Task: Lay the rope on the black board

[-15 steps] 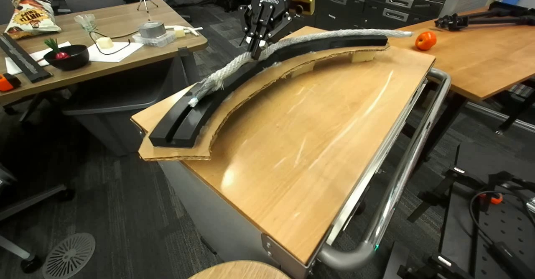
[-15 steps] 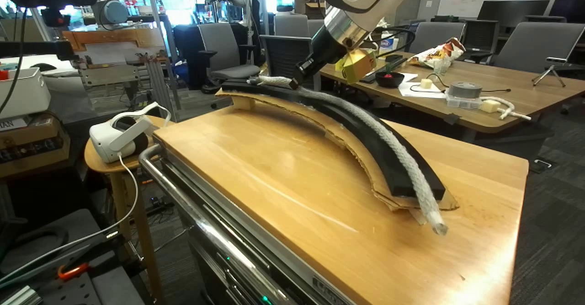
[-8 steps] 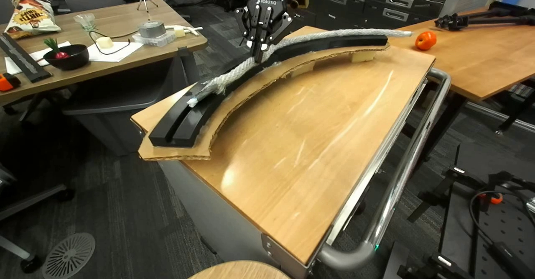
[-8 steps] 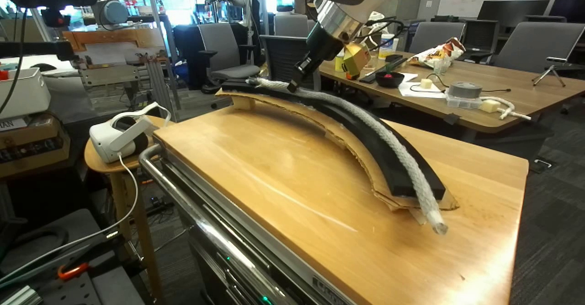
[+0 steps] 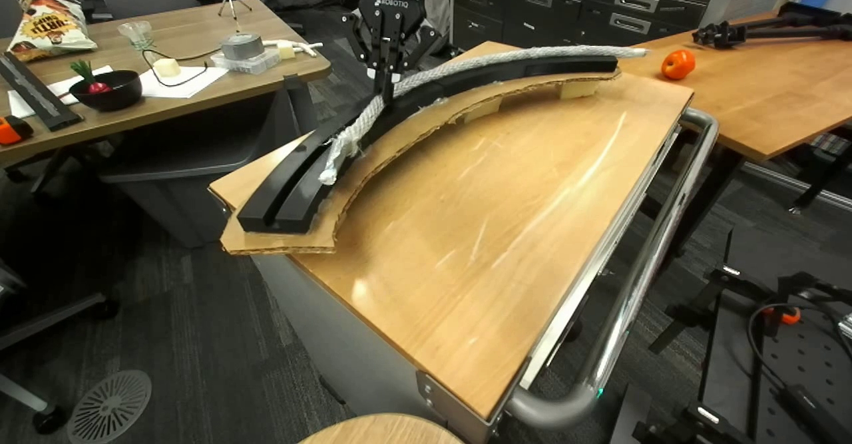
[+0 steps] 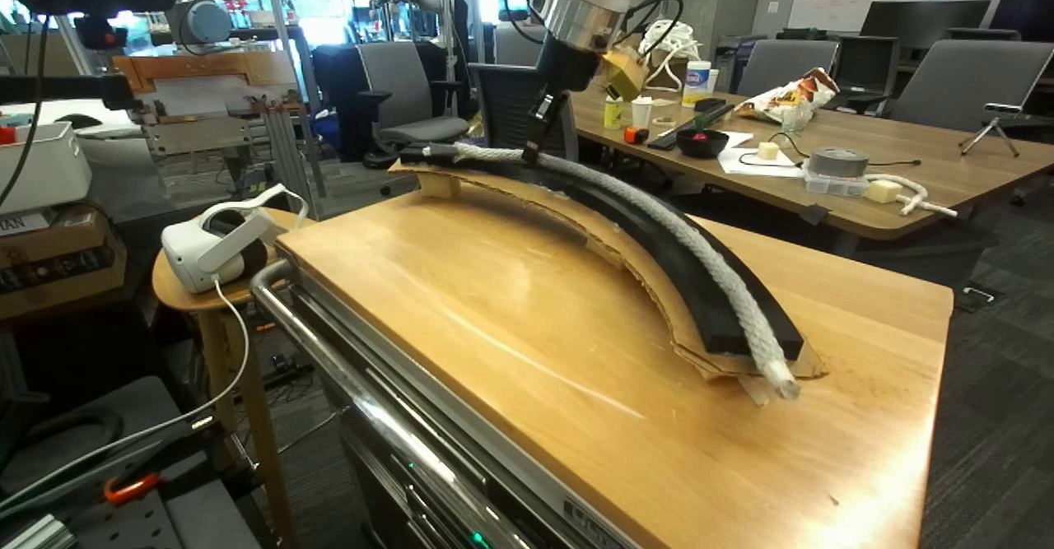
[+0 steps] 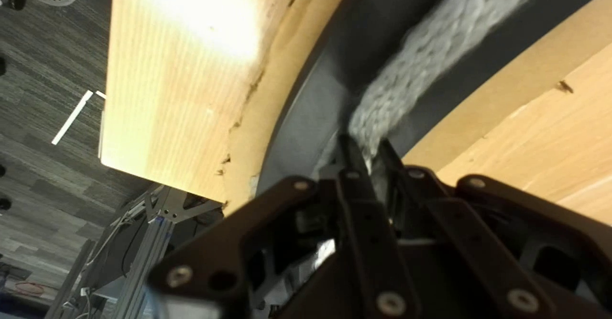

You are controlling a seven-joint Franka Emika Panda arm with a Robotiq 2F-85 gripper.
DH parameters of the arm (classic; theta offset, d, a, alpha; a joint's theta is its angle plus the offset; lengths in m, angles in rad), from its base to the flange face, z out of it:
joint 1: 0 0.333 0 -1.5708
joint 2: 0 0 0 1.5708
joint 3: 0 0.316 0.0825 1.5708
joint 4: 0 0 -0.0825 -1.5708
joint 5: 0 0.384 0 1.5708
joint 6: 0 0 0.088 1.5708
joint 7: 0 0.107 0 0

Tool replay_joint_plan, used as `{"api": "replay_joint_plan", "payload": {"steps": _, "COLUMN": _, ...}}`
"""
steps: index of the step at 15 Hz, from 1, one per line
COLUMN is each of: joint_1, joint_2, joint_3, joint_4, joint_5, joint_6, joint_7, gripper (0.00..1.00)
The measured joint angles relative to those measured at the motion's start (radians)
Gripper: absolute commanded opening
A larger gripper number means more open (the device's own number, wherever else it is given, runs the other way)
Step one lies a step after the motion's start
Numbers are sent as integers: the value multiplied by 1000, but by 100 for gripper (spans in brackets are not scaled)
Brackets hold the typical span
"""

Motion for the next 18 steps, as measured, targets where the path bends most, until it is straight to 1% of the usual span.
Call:
{"api": "replay_joint_plan", "payload": {"steps": 5, "joint_1": 1, "joint_2": 6, "joint_3": 7, "joint_4": 15, "joint_5": 5, "joint_6": 2, "joint_7": 1, "gripper": 3}}
{"api": "replay_joint_plan", "payload": {"steps": 9, "joint_1": -5, "joint_2": 17, "joint_3": 13, "joint_4": 30, "joint_5": 43, "joint_6": -3, "joint_7": 15, "gripper": 3}}
{"api": "replay_joint_plan", "payload": {"steps": 18, "joint_1": -29, "joint_2": 56, "joint_3": 26, "joint_4": 70, "joint_5": 154, "joint_6": -20, "joint_7": 121, "gripper": 3}}
